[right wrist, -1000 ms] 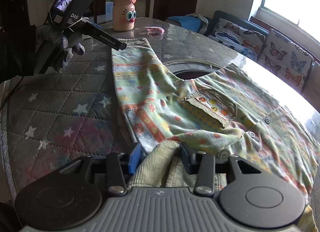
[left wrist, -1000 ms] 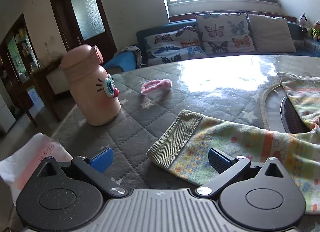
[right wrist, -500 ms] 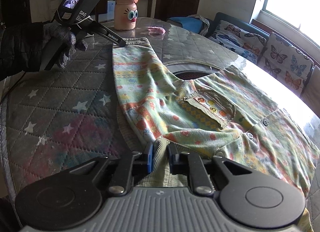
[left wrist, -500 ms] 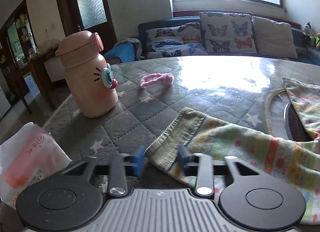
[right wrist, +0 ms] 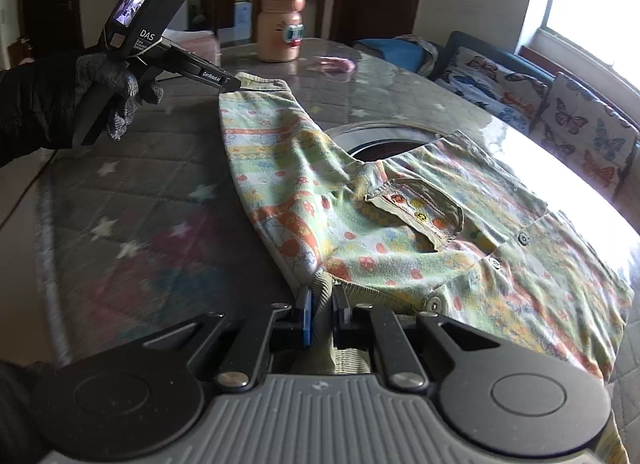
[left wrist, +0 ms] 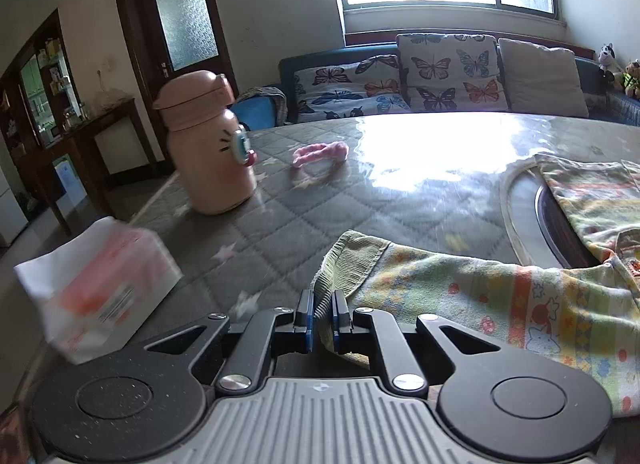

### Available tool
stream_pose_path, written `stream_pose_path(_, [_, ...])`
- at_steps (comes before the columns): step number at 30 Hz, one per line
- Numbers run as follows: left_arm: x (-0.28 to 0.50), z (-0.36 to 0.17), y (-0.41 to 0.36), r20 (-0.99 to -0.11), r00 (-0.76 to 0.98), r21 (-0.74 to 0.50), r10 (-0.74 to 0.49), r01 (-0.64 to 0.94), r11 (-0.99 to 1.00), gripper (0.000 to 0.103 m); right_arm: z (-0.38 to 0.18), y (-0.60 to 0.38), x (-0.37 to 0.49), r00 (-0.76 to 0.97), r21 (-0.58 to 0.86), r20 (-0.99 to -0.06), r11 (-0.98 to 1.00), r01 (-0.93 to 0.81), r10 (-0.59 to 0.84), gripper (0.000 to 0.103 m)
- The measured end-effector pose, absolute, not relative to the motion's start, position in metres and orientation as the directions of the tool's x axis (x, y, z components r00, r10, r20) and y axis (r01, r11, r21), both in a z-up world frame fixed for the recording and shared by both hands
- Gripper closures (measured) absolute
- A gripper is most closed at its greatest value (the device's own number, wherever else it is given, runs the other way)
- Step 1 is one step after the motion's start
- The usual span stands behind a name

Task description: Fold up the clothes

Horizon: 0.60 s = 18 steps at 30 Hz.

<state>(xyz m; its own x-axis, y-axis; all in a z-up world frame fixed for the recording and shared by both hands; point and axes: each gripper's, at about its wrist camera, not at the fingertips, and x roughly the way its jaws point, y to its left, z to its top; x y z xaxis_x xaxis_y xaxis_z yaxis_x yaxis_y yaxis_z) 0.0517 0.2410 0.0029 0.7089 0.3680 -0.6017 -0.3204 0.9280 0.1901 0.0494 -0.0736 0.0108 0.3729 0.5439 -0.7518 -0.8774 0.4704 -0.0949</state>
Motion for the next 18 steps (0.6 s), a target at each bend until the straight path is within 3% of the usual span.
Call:
stream_pose_path(3, [0.034, 0.006, 0.239, -0.601, 0.704, 0.184, 0.377, -0.337, 0.923, 0.093, 0.011, -0.078, 0.041, 0.348, -0.078, -0.76, 0.454, -0.888, 0.55, 0.093])
stream_pose_path(6, [0.027, 0.008, 0.241, -0.606, 0.697, 0.186, 0.383, -0.344, 0.92, 0.092, 0.014, -0.086, 0.036, 0.326, -0.04, -0.757, 0.458, -0.888, 0.566, 0.083])
stream_pose_path(11, [0.022, 0.02, 0.238, -0.586, 0.689, 0.214, 0.427, -0.376, 0.902, 0.079, 0.03, -0.117, 0.035, 0.334, 0.024, -0.737, 0.517, -0.856, 0.588, 0.082])
stream_pose_path(13, [0.017, 0.031, 0.23, -0.558, 0.709, 0.216, 0.43, -0.376, 0.901, 0.05, 0.034, -0.13, 0.037, 0.363, 0.023, -0.732, 0.553, -0.833, 0.576, 0.082])
stream_pose_path(17, [0.01, 0.049, 0.195, -0.503, 0.789, 0.204, 0.353, -0.288, 0.936, 0.022, 0.032, -0.141, 0.043, 0.386, 0.017, -0.738, 0.587, -0.809, 0.554, 0.082])
stream_pose_path(18, [0.008, 0.053, 0.185, -0.489, 0.811, 0.198, 0.321, -0.256, 0.946, 0.01, 0.031, -0.144, 0.045, 0.374, 0.039, -0.737, 0.588, -0.808, 0.563, 0.082])
